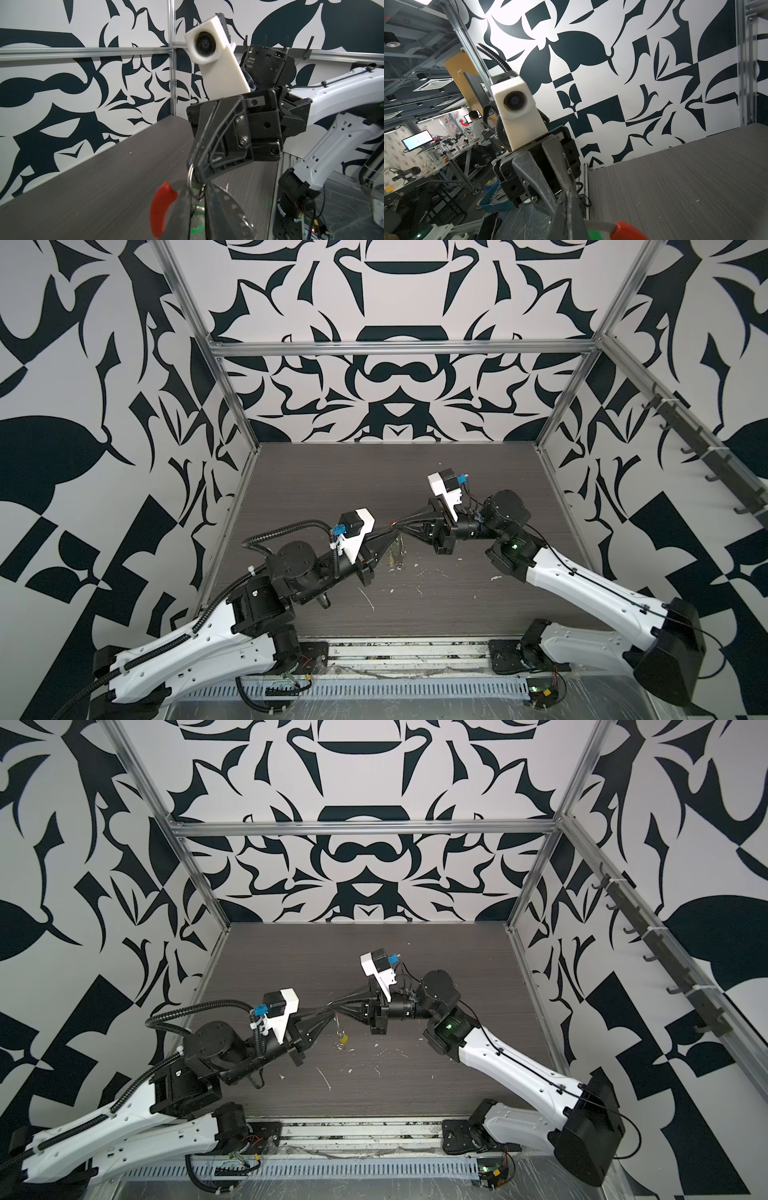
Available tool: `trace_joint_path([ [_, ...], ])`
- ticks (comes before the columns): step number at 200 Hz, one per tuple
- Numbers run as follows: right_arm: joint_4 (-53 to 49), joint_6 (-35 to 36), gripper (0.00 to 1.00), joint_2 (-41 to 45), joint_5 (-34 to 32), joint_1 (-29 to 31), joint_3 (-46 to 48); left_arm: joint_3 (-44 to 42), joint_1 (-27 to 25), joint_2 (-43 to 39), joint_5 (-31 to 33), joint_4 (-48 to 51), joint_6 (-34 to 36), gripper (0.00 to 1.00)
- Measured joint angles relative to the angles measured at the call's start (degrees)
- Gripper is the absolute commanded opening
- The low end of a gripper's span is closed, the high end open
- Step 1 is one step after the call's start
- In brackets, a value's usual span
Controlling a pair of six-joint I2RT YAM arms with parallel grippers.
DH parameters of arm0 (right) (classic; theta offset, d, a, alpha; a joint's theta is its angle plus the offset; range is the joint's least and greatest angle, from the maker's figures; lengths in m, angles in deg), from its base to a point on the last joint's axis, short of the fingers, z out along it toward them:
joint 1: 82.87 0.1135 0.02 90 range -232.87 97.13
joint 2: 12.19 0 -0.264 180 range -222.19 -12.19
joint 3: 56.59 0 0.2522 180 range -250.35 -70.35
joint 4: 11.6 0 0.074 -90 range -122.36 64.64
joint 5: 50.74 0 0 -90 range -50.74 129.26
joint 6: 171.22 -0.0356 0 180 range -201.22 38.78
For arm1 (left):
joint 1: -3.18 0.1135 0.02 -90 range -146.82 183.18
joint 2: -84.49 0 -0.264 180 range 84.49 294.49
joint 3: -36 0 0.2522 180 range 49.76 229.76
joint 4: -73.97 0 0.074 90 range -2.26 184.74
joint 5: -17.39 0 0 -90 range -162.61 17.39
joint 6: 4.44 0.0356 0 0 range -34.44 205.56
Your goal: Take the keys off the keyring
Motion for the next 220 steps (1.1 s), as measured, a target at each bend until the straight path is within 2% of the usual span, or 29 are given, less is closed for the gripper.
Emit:
trace_joint_path([
  [60, 1.81, 0.09, 0.00, 0.00, 0.28, -0.24, 0.00, 0.00, 0.02, -0.04, -0.42, -0.96, -0.48, 0.07],
  [73, 2.19, 0.09, 0.00, 0.00, 0.33, -0.26, 0.00, 0.00, 0.04, -0.02, -0.59, -1.18, -0.50, 0.00],
  [112, 2.80, -0.20, 0.00, -0.07, 0.33, -0.37, 0.00, 0.31, 0.13, 0.31, -0.59, -1.25, -0.70, 0.00],
  [141, 2.60, -0.42, 0.23, 0.00, -0.22, -0.39, 0.00, 3.06, 0.15, 1.42, 0.04, 1.99, -1.03, 0.00],
  [154, 0.81, -0.46, 0.30, 0.44, -1.05, -0.33, 0.00, 5.11, 0.37, 2.73, 1.11, 4.94, -1.01, 0.00],
  [191, -5.09, 1.07, 0.37, 4.26, -5.29, -0.24, 1.77, 13.16, 0.37, 8.55, 3.26, 15.87, -2.47, 0.00],
  [208, -8.17, 2.16, 0.45, 6.78, -7.48, -0.24, 3.19, 16.35, 0.28, 10.84, 3.80, 20.22, -3.56, 0.00],
  [220, -10.43, 2.95, 0.45, 8.41, -8.79, -0.17, 4.07, 17.75, 0.28, 11.85, 4.55, 22.64, -4.37, 0.00],
])
